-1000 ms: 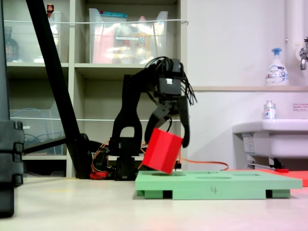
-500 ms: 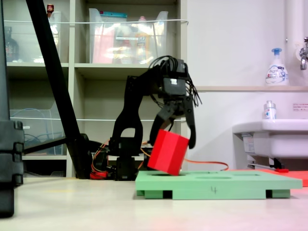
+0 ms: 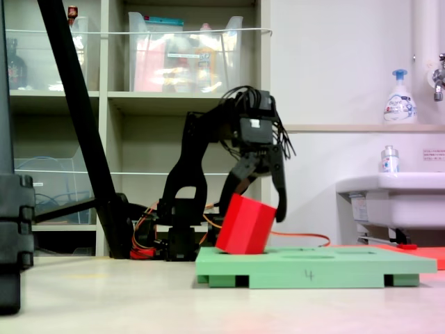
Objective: Put the octagonal pillar block into the corresponding hole
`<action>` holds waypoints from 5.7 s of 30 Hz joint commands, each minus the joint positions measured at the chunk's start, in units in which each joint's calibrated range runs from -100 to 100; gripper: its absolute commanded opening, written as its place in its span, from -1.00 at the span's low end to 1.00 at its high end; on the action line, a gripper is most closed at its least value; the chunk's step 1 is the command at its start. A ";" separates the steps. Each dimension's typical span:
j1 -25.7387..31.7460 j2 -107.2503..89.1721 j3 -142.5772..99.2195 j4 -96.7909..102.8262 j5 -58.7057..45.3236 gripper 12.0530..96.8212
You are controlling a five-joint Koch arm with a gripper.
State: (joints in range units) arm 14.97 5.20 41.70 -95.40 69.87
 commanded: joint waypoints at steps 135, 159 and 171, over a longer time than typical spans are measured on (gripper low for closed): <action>-10.79 -105.20 -136.51 113.55 -67.20 -0.13; -14.41 -105.20 -141.70 96.41 -69.01 -0.15; -18.85 -105.20 -141.70 95.74 -69.35 -0.19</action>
State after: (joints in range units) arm -4.62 -99.59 -99.41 7.68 0.66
